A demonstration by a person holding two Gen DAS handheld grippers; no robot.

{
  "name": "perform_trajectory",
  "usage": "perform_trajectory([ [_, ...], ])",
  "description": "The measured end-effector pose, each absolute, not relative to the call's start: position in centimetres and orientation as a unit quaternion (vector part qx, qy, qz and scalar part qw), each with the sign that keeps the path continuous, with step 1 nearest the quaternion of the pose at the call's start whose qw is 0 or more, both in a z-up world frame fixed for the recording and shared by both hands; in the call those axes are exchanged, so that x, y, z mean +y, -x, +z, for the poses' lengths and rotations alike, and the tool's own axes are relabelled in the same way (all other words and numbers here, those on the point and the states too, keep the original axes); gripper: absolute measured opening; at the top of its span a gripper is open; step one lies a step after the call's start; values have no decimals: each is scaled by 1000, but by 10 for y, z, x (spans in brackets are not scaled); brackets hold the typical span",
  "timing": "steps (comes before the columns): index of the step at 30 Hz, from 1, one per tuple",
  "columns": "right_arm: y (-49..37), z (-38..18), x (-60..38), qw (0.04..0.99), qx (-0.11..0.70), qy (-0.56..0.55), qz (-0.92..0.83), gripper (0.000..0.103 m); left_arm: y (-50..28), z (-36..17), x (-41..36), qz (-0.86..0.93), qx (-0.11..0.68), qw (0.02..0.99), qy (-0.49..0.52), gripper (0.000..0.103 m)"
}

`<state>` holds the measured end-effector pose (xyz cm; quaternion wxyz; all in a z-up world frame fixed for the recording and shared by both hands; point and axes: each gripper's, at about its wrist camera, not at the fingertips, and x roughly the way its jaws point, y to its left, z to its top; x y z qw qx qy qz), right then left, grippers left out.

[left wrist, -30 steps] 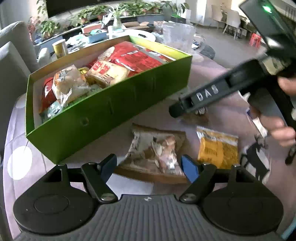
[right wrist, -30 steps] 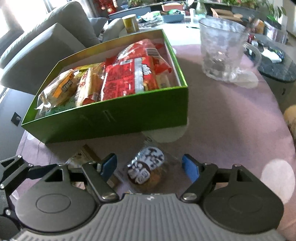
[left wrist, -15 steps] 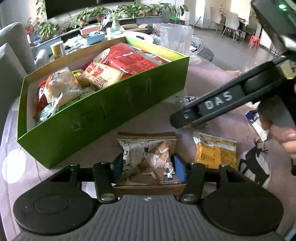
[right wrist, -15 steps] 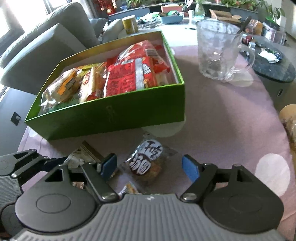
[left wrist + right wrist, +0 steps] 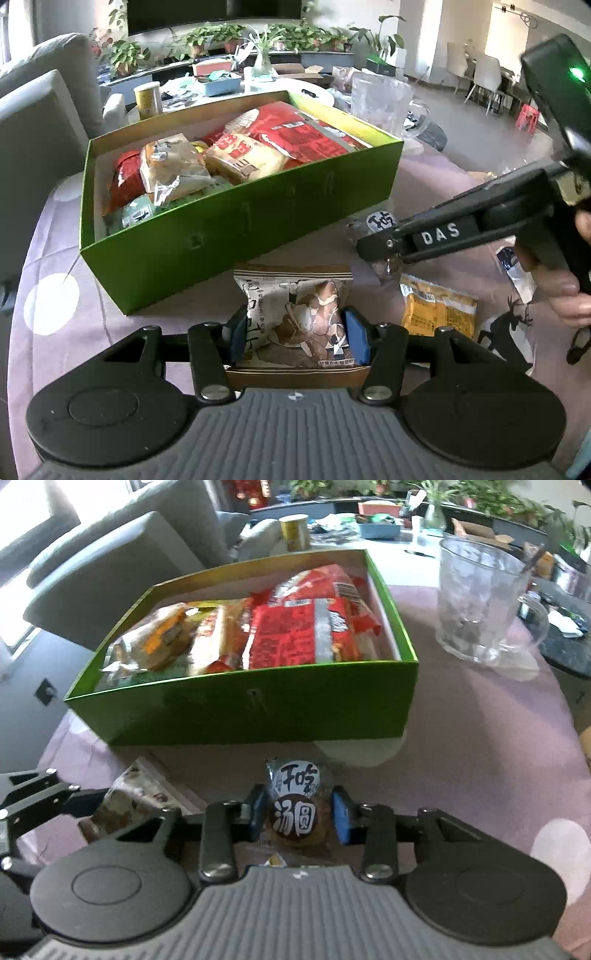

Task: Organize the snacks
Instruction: 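Grasp the brown printed bag with the left gripper while the right grasps the round packet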

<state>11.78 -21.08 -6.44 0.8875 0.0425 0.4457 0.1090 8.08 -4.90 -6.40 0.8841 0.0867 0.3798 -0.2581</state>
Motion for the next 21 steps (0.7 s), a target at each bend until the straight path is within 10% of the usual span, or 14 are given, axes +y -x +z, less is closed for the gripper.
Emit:
perform_trajectory([
  [21,-105,-52,-210,900,416,-29,130,57,-79,-64,-42,-249,375,890,-74,50],
])
